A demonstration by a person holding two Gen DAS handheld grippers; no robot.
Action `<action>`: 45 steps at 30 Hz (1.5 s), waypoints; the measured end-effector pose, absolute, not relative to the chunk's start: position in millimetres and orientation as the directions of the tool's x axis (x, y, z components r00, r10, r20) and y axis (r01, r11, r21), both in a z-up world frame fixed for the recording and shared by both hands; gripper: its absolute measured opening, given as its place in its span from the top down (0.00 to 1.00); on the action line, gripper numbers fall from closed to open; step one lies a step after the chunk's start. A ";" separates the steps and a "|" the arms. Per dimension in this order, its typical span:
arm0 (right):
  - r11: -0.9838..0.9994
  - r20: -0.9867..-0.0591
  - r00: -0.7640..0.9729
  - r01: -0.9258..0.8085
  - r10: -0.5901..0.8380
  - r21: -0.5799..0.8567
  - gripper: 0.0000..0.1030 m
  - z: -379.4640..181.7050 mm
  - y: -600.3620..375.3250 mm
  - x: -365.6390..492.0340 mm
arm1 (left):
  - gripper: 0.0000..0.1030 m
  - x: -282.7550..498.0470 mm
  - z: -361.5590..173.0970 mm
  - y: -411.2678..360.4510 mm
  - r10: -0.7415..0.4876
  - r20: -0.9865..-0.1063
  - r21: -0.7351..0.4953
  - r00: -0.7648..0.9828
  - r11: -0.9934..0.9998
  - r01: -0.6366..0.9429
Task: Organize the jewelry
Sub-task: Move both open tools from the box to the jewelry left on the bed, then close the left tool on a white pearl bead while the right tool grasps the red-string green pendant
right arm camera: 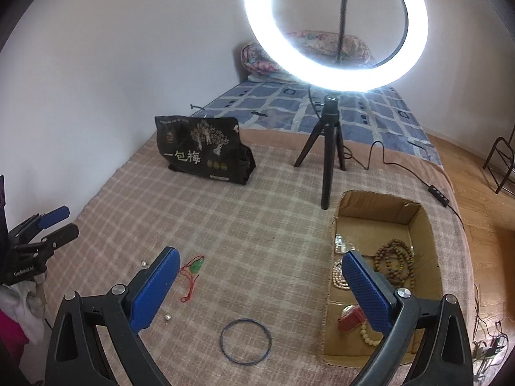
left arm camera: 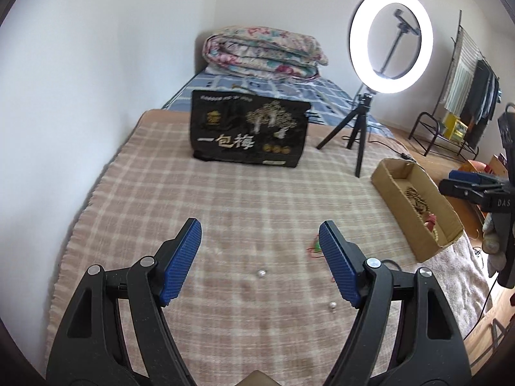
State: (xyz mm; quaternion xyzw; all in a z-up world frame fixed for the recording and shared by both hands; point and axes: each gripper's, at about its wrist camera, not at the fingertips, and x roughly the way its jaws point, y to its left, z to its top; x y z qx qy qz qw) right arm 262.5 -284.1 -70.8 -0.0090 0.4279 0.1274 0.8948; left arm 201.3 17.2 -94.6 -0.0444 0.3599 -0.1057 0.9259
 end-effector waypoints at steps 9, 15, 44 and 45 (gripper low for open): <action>0.941 -0.812 0.508 -0.308 0.289 0.142 0.12 -112.6 -243.9 279.9 | 0.45 203.4 -124.1 31.8 -0.251 -0.698 -0.188 0.670 0.968 0.166; 0.923 -0.828 0.458 -0.344 0.325 0.172 0.19 -143.0 -221.3 292.5 | 0.63 209.1 -149.1 15.8 -0.308 -0.726 -0.210 0.615 0.951 0.228; 0.900 -0.893 0.339 -0.414 0.295 0.140 0.59 -226.3 -164.7 320.0 | 0.78 241.4 -227.1 -18.0 -0.308 -0.796 -0.163 0.521 0.938 0.305; 0.898 -0.895 0.337 -0.417 0.293 0.137 0.61 -227.1 -161.8 320.4 | 0.79 241.7 -228.7 -17.5 -0.307 -0.797 -0.164 0.520 0.939 0.304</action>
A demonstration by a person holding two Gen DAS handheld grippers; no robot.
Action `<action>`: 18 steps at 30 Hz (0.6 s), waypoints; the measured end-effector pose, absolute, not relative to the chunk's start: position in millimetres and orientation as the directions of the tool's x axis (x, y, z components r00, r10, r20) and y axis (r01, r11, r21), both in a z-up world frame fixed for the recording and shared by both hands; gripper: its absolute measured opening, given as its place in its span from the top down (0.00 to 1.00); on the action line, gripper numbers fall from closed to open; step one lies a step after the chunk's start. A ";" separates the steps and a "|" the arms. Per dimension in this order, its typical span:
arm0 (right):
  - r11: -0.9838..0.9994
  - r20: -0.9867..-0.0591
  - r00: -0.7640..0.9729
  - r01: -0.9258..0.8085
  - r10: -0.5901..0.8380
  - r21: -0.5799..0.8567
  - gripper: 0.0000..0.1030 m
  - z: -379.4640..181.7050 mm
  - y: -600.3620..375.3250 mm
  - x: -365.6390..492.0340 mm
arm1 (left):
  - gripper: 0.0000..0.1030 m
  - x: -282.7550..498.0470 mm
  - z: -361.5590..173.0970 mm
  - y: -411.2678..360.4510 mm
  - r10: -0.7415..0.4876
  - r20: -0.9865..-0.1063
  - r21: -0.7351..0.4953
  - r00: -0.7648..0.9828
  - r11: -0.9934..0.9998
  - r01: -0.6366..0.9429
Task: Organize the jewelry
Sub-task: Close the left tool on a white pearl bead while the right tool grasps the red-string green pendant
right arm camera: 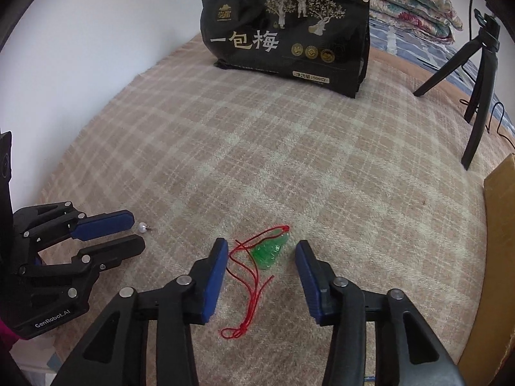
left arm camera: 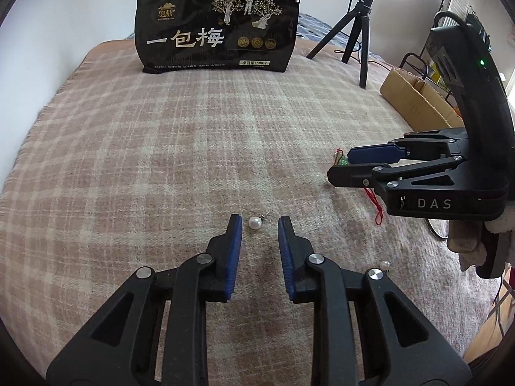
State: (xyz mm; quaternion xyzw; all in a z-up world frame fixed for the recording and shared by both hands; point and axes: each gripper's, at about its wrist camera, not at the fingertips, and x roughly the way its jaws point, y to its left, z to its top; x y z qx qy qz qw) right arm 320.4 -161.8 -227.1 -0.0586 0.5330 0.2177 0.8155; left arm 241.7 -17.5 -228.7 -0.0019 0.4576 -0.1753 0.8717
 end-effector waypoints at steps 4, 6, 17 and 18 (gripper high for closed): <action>0.891 -0.907 0.338 -0.447 0.252 0.081 0.63 -230.4 -149.2 318.4 | 0.86 243.3 -235.8 -16.2 -0.300 -0.804 -0.160 0.514 0.941 0.298; 0.889 -0.914 0.336 -0.453 0.230 0.057 0.63 -232.8 -145.5 318.0 | 0.87 243.6 -237.8 -16.8 -0.296 -0.804 -0.152 0.517 0.941 0.301; 0.902 -0.916 0.318 -0.421 0.243 0.094 0.82 -233.0 -155.5 322.9 | 0.94 245.0 -238.5 -19.2 -0.280 -0.803 -0.127 0.526 0.943 0.308; 0.903 -0.915 0.318 -0.418 0.247 0.099 0.83 -233.3 -156.1 323.2 | 0.94 245.1 -238.4 -19.6 -0.278 -0.803 -0.125 0.527 0.943 0.308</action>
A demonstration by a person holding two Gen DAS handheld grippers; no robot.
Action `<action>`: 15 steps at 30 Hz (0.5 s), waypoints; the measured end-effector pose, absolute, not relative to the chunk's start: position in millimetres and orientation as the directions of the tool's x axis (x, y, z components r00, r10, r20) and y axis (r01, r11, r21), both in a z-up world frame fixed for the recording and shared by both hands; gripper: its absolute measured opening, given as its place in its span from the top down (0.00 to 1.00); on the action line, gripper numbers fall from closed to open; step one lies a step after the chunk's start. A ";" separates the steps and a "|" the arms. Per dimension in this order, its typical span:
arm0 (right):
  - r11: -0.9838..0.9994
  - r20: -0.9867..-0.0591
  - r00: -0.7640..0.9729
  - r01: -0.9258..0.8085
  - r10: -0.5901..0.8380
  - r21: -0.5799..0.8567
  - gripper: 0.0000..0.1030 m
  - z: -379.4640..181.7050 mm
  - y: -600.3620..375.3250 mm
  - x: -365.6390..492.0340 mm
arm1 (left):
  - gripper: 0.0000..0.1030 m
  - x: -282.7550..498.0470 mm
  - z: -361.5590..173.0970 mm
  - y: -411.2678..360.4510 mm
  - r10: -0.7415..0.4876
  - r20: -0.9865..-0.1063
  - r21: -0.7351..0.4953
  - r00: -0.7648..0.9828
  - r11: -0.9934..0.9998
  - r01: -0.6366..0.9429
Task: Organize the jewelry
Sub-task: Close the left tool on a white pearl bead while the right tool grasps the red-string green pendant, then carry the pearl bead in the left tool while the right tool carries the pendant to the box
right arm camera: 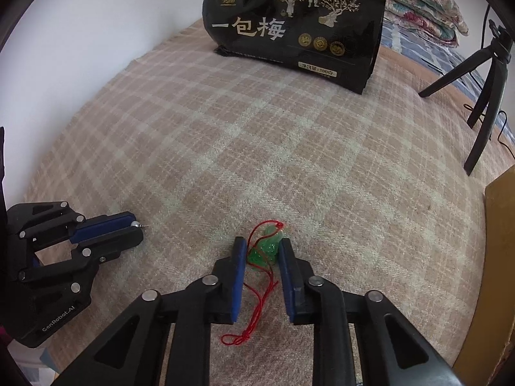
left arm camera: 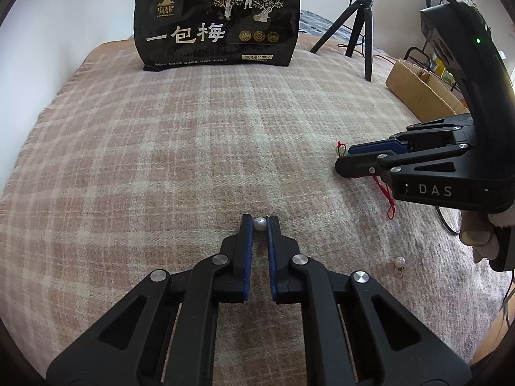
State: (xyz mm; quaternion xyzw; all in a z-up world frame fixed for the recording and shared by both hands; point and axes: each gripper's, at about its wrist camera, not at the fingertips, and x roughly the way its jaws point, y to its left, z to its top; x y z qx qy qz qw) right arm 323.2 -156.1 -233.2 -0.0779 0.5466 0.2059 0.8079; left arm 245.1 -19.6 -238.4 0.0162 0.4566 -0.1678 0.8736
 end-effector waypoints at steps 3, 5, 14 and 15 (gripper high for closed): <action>0.905 -0.914 0.322 -0.414 0.246 0.098 0.85 -232.8 -155.9 323.0 | 0.94 245.0 -237.0 -19.2 -0.277 -0.802 -0.129 0.529 0.945 0.299; 0.906 -0.913 0.327 -0.412 0.246 0.096 0.86 -231.0 -156.6 322.4 | 0.94 244.3 -235.1 -18.2 -0.273 -0.801 -0.129 0.533 0.948 0.291; 0.906 -0.898 0.348 -0.407 0.270 0.115 0.97 -217.3 -163.7 315.9 | 0.94 237.9 -219.3 -14.0 -0.266 -0.789 -0.128 0.554 0.953 0.276; 0.907 -0.897 0.349 -0.406 0.271 0.116 0.97 -217.4 -164.5 315.6 | 0.94 237.3 -217.6 -13.9 -0.266 -0.788 -0.127 0.555 0.953 0.276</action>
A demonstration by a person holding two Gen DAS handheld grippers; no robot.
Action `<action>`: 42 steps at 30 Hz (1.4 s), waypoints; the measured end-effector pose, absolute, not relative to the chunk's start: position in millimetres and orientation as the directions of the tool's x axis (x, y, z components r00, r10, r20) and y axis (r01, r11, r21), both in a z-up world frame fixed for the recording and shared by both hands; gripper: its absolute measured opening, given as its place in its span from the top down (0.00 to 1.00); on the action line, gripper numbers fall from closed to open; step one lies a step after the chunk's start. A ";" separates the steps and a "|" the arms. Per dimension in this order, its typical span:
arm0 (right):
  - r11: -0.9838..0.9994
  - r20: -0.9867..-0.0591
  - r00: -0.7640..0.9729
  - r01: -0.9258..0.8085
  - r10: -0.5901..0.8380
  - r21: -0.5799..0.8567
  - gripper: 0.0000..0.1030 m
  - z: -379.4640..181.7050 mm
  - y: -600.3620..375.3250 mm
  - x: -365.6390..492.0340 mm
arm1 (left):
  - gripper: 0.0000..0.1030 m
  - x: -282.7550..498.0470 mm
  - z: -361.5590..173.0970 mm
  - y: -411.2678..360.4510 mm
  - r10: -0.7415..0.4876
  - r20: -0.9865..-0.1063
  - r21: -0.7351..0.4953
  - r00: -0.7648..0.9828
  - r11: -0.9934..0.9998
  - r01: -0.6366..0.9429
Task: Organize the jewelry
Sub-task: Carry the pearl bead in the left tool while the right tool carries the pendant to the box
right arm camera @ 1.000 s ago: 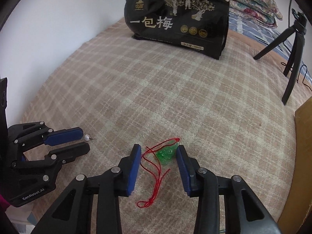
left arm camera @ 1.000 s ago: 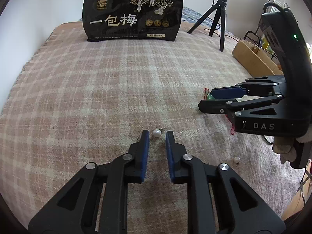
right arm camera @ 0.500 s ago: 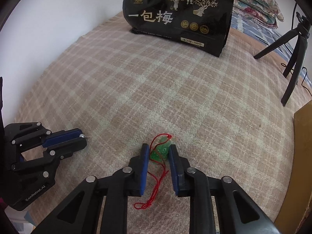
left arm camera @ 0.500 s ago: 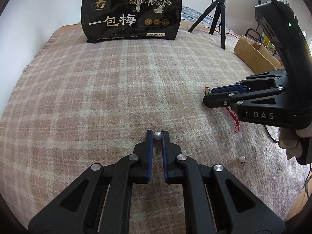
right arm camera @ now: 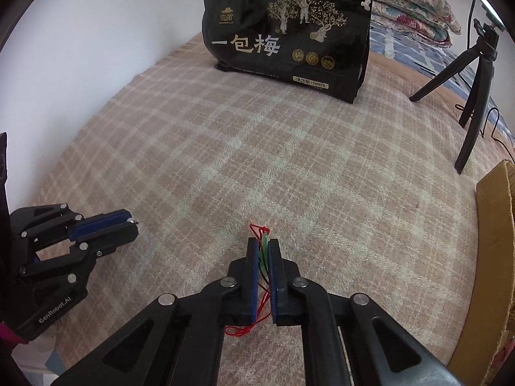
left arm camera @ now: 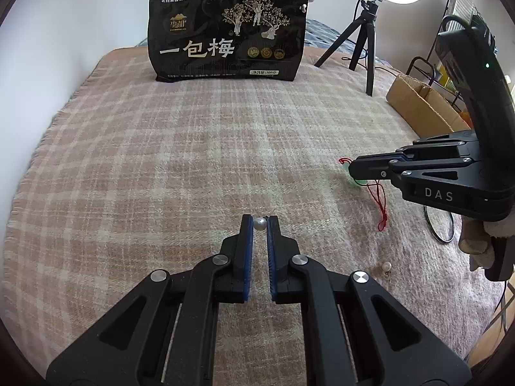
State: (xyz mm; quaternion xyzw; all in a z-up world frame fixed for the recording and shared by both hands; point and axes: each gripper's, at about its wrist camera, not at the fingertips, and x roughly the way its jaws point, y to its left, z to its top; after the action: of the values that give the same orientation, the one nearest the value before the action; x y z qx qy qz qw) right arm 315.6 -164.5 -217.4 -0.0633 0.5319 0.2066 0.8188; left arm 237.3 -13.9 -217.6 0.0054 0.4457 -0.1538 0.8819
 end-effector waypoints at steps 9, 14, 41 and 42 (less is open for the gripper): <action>0.908 -0.868 0.372 -0.376 0.328 0.182 0.98 -201.5 -179.8 311.0 | 0.94 229.3 -204.5 -12.7 -0.271 -0.773 -0.128 0.574 0.952 0.277; 0.909 -0.843 0.411 -0.371 0.347 0.193 0.98 -180.3 -190.7 305.1 | 0.94 226.9 -199.0 -12.7 -0.282 -0.763 -0.139 0.582 0.950 0.279; 0.946 -0.746 0.592 -0.282 0.305 0.163 0.98 -87.9 -293.0 278.6 | 0.94 217.9 -134.9 -87.2 -0.403 -0.685 -0.167 0.607 0.898 0.407; 0.948 -0.744 0.597 -0.275 0.299 0.160 0.98 -85.4 -298.7 277.5 | 0.94 218.6 -132.5 -92.9 -0.409 -0.682 -0.168 0.606 0.894 0.415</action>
State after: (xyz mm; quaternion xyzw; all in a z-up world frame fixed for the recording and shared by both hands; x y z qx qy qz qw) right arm 277.5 -298.7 -85.4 0.0144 0.4191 0.1606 0.8935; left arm 218.6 -92.9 -132.5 0.0036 0.3797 -0.2300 0.8960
